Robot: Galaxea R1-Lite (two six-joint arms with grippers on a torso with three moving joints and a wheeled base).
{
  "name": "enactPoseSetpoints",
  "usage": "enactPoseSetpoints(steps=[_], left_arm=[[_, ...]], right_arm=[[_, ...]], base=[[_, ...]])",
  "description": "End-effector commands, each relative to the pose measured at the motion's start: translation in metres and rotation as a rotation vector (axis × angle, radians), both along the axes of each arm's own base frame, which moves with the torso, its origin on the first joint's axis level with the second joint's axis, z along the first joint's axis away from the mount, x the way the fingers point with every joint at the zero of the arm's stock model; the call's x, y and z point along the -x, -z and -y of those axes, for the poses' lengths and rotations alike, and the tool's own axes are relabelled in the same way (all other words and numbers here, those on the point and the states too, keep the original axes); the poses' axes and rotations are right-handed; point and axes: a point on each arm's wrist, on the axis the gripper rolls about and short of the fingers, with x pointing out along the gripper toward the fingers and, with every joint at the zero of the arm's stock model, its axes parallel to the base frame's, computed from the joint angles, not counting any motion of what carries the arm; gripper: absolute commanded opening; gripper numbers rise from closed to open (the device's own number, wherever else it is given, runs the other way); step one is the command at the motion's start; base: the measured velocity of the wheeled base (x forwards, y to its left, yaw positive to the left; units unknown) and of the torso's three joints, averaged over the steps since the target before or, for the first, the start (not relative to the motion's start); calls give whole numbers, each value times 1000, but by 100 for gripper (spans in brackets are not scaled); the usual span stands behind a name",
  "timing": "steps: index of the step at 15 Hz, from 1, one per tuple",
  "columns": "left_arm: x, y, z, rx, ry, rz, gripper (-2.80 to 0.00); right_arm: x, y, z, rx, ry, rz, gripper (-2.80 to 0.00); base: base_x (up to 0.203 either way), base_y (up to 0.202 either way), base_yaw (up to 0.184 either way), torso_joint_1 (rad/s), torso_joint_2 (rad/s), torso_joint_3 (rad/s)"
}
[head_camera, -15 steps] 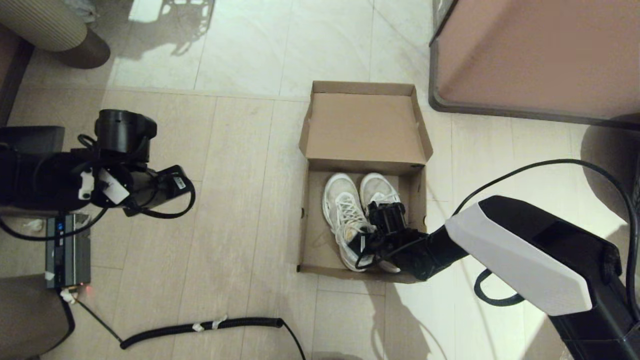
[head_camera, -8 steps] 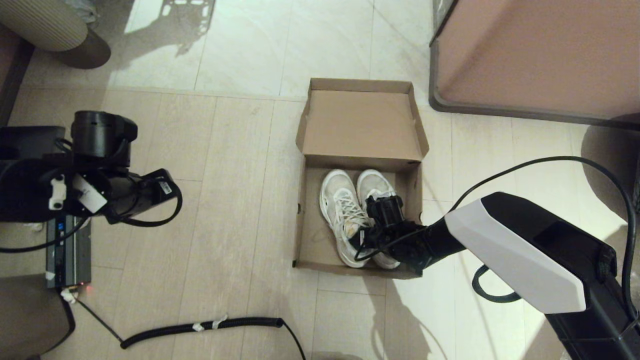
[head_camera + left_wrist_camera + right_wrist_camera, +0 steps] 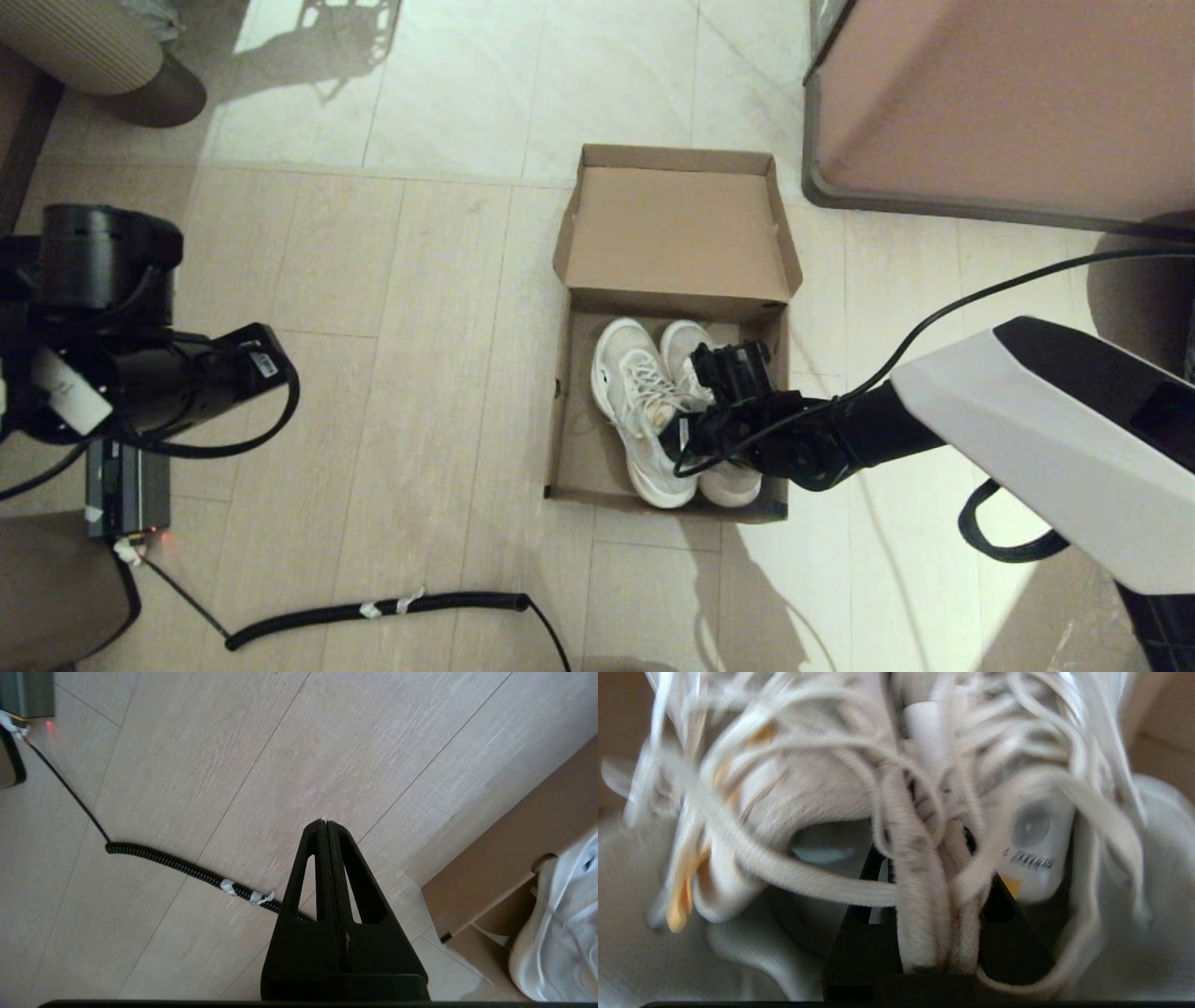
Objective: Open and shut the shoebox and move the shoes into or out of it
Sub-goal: Put the shoes out of the shoe box
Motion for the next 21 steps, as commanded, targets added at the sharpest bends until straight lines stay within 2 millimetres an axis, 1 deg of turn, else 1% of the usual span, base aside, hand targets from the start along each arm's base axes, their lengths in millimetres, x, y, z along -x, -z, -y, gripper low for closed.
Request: enactPoseSetpoints(steps=[1, 3, 5, 6, 8, 9, 10, 11, 14, 16, 18, 19, 21], left_arm=[[22, -12, -2, 6, -2, 49, -280], [37, -15, -4, 7, -2, 69, -280], [53, -14, -5, -2, -1, 72, -280], [62, -11, -6, -20, 7, 68, -280], [77, -5, -8, -38, 14, 61, -280], [82, -2, -9, -41, 14, 53, -280], [83, 0, -9, -43, 14, 48, -280], [82, 1, -9, -44, 15, 46, -280], [75, 0, -8, -80, 37, 29, -280], [70, -6, -6, -111, 63, 36, -280], [65, -7, -5, -113, 63, 34, -280], [60, -4, -5, -114, 65, 18, -280], [52, 3, -4, -109, 79, -14, -280]], right_arm=[[33, -43, 10, -32, -25, 36, -280], [68, -57, 13, -44, -60, 24, -280], [94, -82, 18, -97, -75, 53, -280], [107, -97, 24, -126, -76, 79, -280], [135, -125, 42, -175, -74, 135, -280], [147, -136, 54, -196, -67, 163, -280], [157, -145, 70, -211, -40, 191, -280], [160, -150, 91, -216, 18, 213, -280], [160, -151, 150, -197, 228, 245, -280], [162, -139, 184, -166, 362, 222, -280], [166, -126, 207, -143, 456, 188, -280], [165, -121, 217, -134, 503, 174, -280], [156, -109, 239, -113, 596, 133, -280]], base=[[0, 0, 0, 0, 0, 0], [0, 0, 0, 0, 0, 0], [0, 0, 0, 0, 0, 0], [0, 0, 0, 0, 0, 0], [0, 0, 0, 0, 0, 0], [0, 0, 0, 0, 0, 0], [0, 0, 0, 0, 0, 0], [0, 0, 0, 0, 0, 0], [0, 0, 0, 0, 0, 0], [0, 0, 0, 0, 0, 0], [0, 0, 0, 0, 0, 0], [0, 0, 0, 0, 0, 0], [0, 0, 0, 0, 0, 0]])
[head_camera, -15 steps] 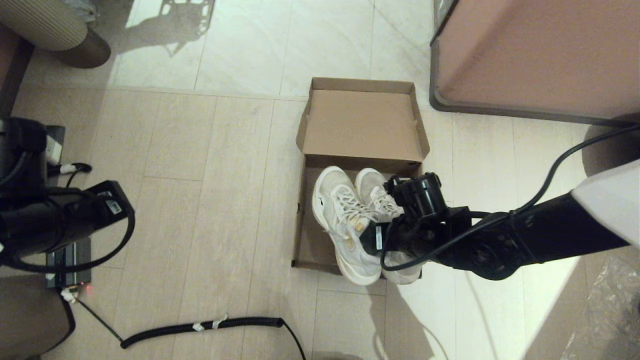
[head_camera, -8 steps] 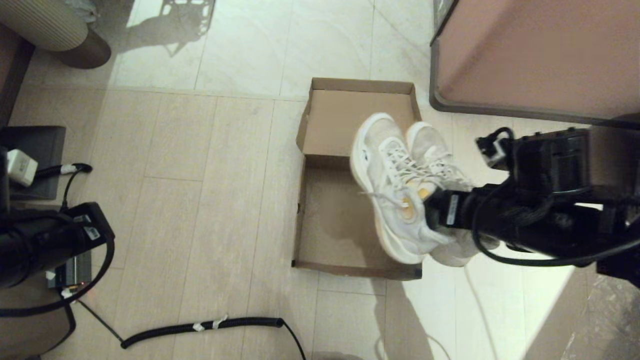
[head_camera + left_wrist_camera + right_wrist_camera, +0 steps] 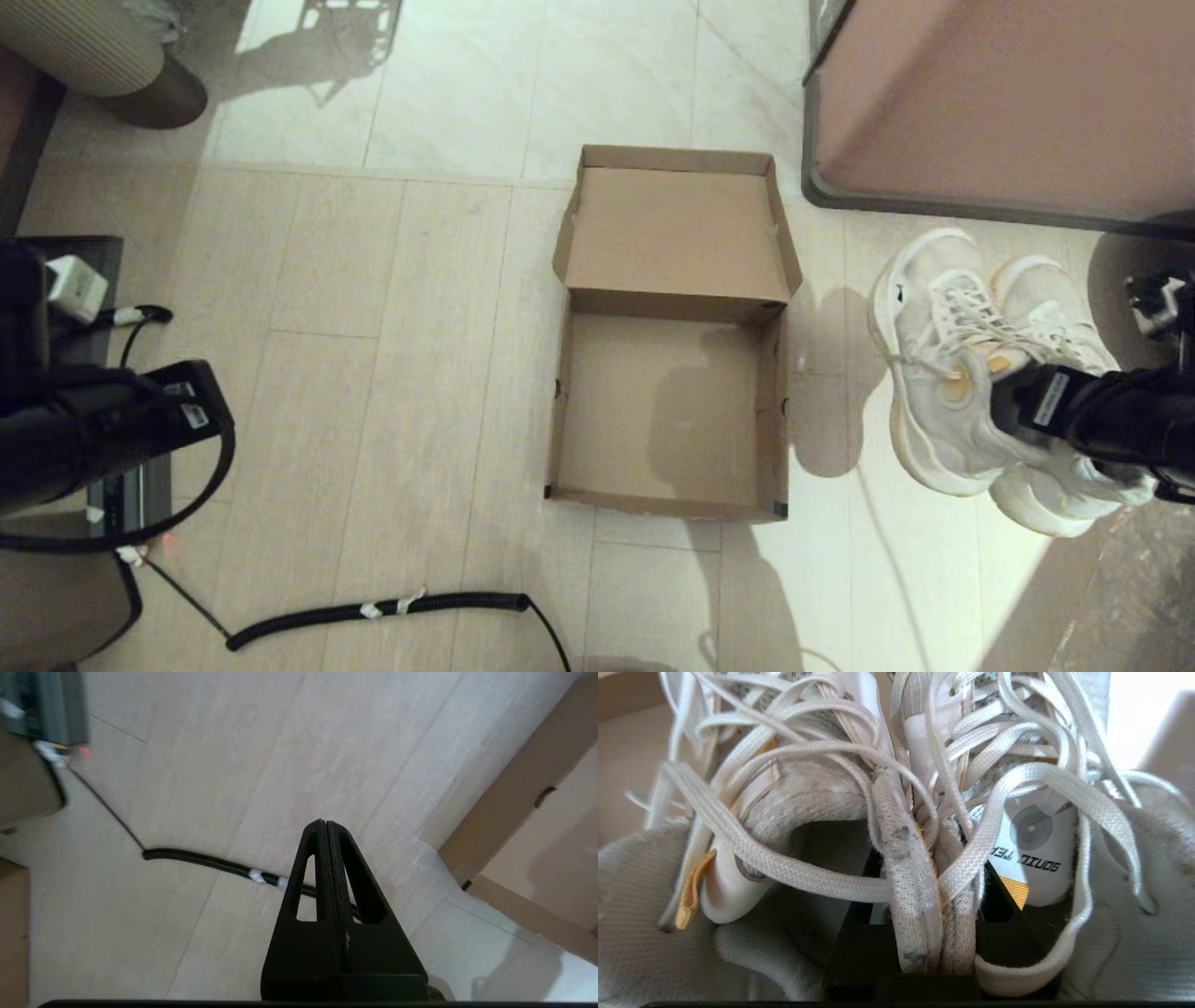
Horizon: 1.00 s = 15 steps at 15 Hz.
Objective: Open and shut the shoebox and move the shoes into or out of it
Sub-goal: Put the shoes out of the shoe box
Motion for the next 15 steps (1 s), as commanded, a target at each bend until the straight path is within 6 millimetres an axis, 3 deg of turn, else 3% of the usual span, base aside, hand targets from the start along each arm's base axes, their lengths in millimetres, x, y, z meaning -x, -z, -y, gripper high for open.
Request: enactPoseSetpoints(steps=[1, 5, 10, 13, 15], left_arm=[[-13, 4, 2, 13, 26, -25, -280], [-27, -3, 4, 16, 46, -11, -280], [-17, -25, 4, -83, 126, 40, -280], [-16, -21, 4, -84, 127, 22, -280], [-18, -19, 5, -85, 129, 6, -280]], right_arm=[[-12, 16, 27, -3, 110, -64, -280], [-53, 49, 53, -11, 168, -127, -280], [-128, 126, 76, 3, 181, -207, -280], [-171, 164, 88, 11, 161, -171, -280], [-186, 184, 101, 43, 111, -147, -280]], base=[[0, 0, 0, 0, 0, 0], [0, 0, 0, 0, 0, 0], [0, 0, 0, 0, 0, 0], [0, 0, 0, 0, 0, 0], [0, 0, 0, 0, 0, 0]])
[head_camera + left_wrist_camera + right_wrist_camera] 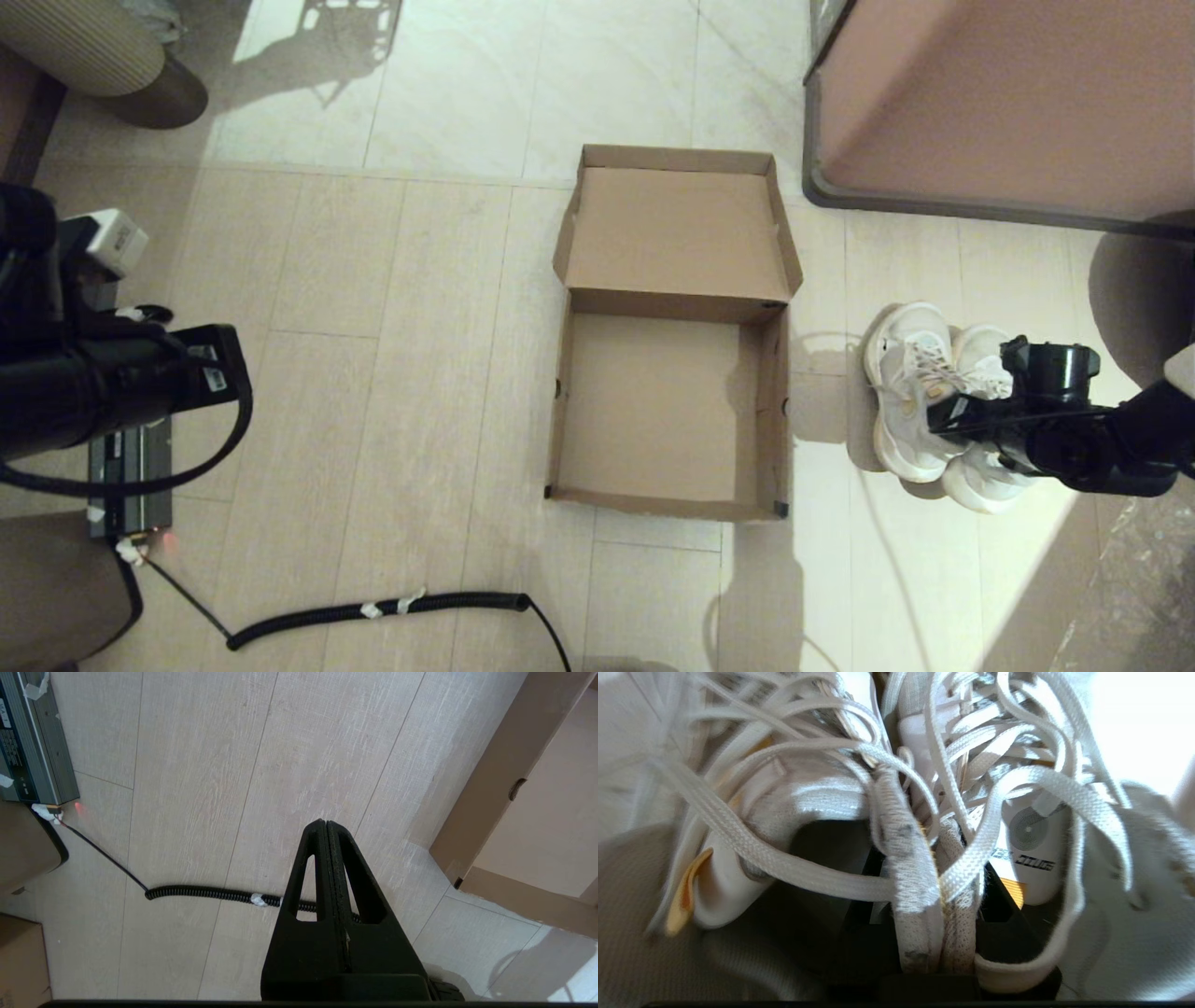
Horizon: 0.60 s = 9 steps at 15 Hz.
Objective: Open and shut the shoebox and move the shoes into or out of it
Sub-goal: Put the shoes out of the shoe box
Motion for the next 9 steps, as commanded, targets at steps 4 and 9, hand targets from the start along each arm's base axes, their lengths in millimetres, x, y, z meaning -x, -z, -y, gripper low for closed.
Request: enactPoseSetpoints(steps=[4, 9], left_arm=[[0, 2, 1, -2, 4, -20, -280], [2, 4, 1, -4, 3, -37, -280]], right_arm=[[-30, 50, 39, 74, -33, -13, -280], [-28, 49, 41, 75, -32, -11, 0]], base=[[0, 0, 0, 0, 0, 0], [0, 0, 0, 0, 0, 0]])
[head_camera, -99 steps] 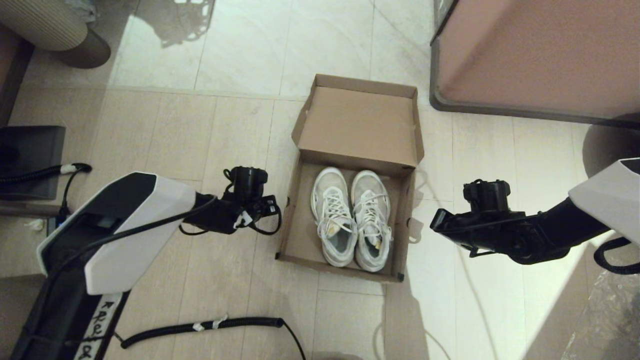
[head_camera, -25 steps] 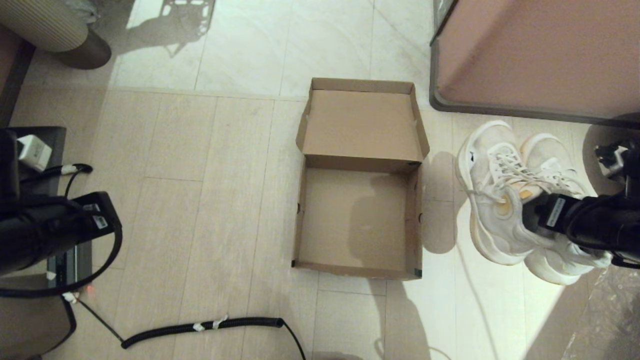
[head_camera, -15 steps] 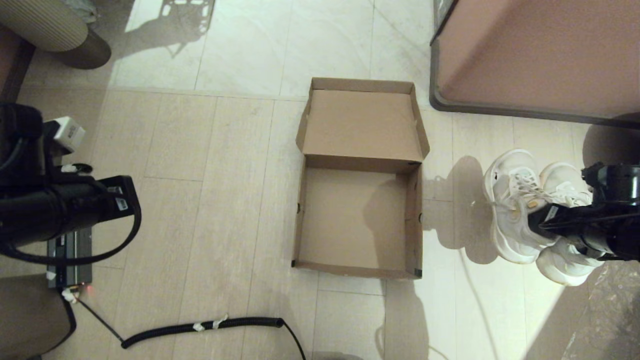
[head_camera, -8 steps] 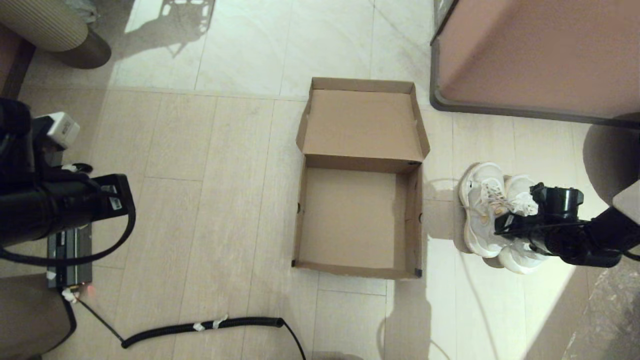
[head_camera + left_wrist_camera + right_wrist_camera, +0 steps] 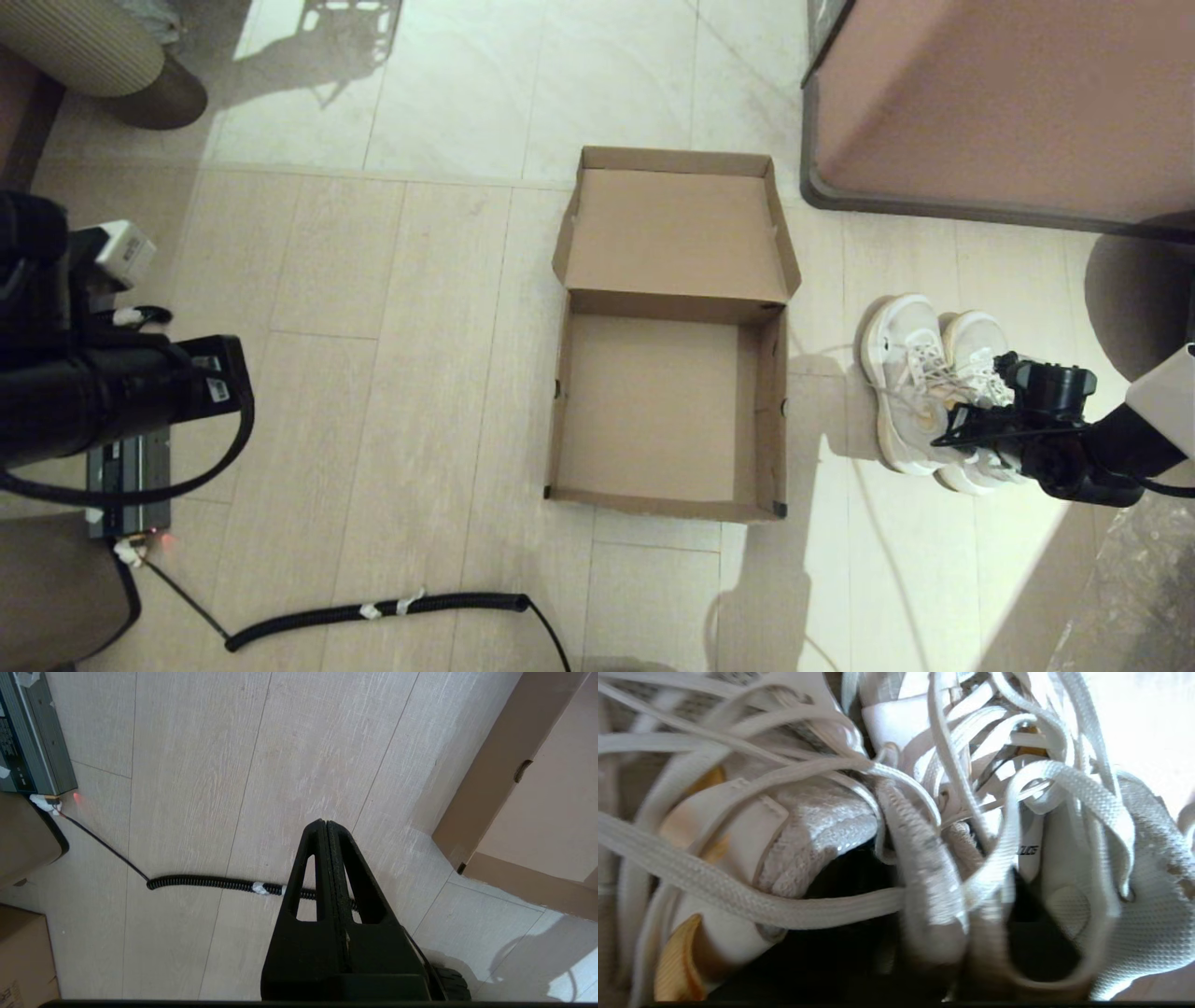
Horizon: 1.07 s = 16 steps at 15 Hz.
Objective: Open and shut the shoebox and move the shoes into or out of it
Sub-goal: Put the shoes out of the shoe box, then put the shoes into the shoe box
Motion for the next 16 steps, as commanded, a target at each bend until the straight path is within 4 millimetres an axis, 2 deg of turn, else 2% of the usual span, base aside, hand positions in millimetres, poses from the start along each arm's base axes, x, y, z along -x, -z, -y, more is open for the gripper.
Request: enactPoseSetpoints(steps=[1, 7, 12, 13, 16], left_arm=[[1, 3, 0, 0, -2, -8, -280], [8, 5, 3, 2, 15, -9, -280], [6, 6, 9, 2, 43, -13, -280], [4, 8, 11, 3, 51, -17, -280], [-9, 16, 23, -1, 90, -54, -280]], right_arm=[[3, -1, -2, -2, -3, -5, 0], [46, -34, -19, -19, -35, -1, 0], [68, -83, -35, 13, -71, 112, 0], [72, -92, -47, 16, -99, 128, -280], [75, -106, -97, 10, -228, 151, -280]], base=[[0, 0, 0, 0, 0, 0], [0, 0, 0, 0, 0, 0], [0, 0, 0, 0, 0, 0], [0, 0, 0, 0, 0, 0], [0, 0, 0, 0, 0, 0]])
